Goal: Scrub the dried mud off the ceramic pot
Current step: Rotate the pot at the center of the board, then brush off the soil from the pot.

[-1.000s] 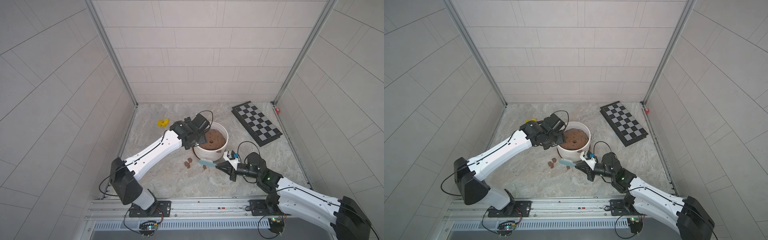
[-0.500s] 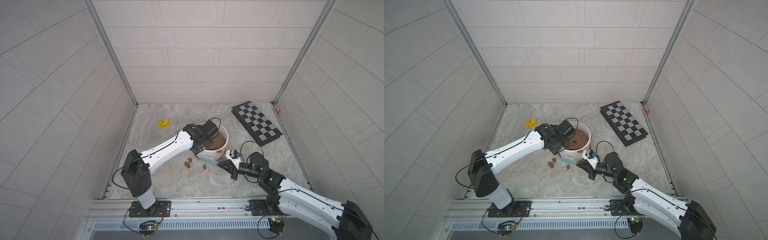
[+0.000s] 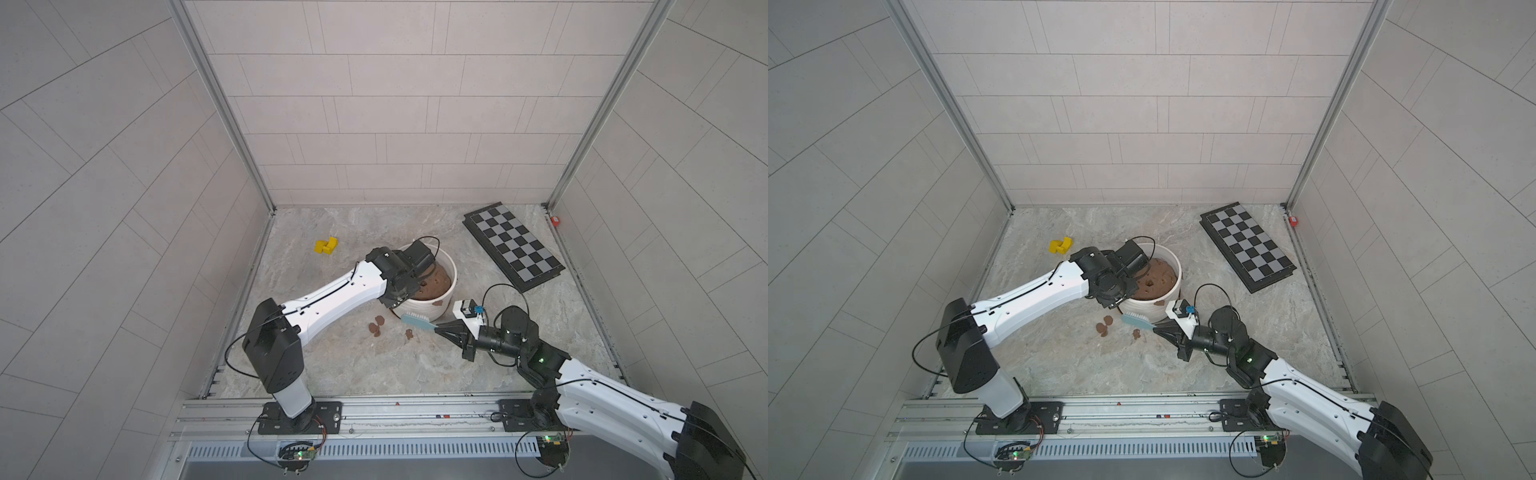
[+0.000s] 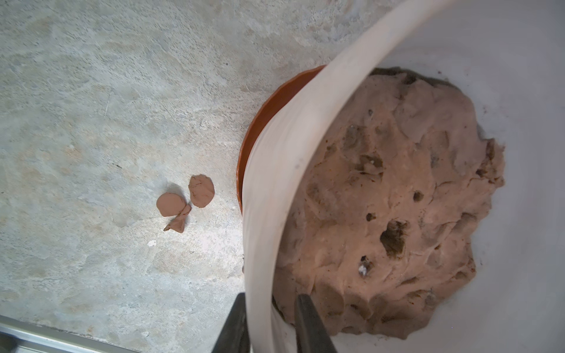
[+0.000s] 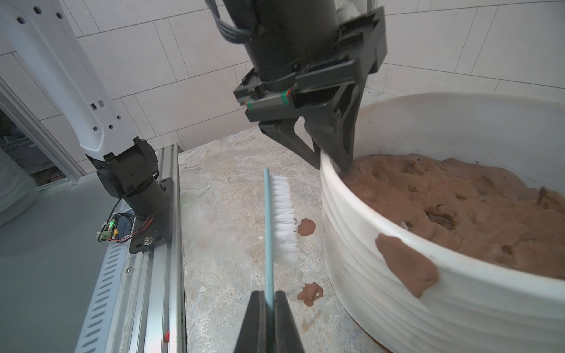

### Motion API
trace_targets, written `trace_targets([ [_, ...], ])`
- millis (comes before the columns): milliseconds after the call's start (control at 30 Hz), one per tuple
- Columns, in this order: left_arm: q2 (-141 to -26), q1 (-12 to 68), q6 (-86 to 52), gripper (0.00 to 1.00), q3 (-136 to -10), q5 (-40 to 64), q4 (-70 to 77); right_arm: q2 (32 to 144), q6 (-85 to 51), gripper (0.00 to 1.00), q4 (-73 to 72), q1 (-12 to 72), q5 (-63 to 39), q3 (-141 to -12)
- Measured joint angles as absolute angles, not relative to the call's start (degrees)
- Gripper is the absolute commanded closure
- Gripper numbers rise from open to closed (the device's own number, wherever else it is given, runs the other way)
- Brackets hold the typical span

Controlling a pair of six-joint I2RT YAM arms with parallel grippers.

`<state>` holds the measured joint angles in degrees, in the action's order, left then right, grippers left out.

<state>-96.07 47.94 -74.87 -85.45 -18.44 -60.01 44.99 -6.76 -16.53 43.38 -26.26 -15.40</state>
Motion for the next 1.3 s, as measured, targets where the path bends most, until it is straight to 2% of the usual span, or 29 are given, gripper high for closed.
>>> trace_targets([
  [533,-96.2,43.62,-66.32,0.92,-85.58,-18.79,-59.51,45.87,-7.38,1.0,-17.65,43.38,-26.35,-15.35],
  [933,-100.16,39.88,-48.75,0.93,-90.3,-18.31,-61.39,53.3,-8.45,1.0,-21.04,43.38,-26.59,-18.63],
  [1300,-100.71,39.27,-45.12,0.93,-90.89,-18.09,-61.06,56.58,-10.37,1.0,-21.69,43.38,-24.12,-22.37],
])
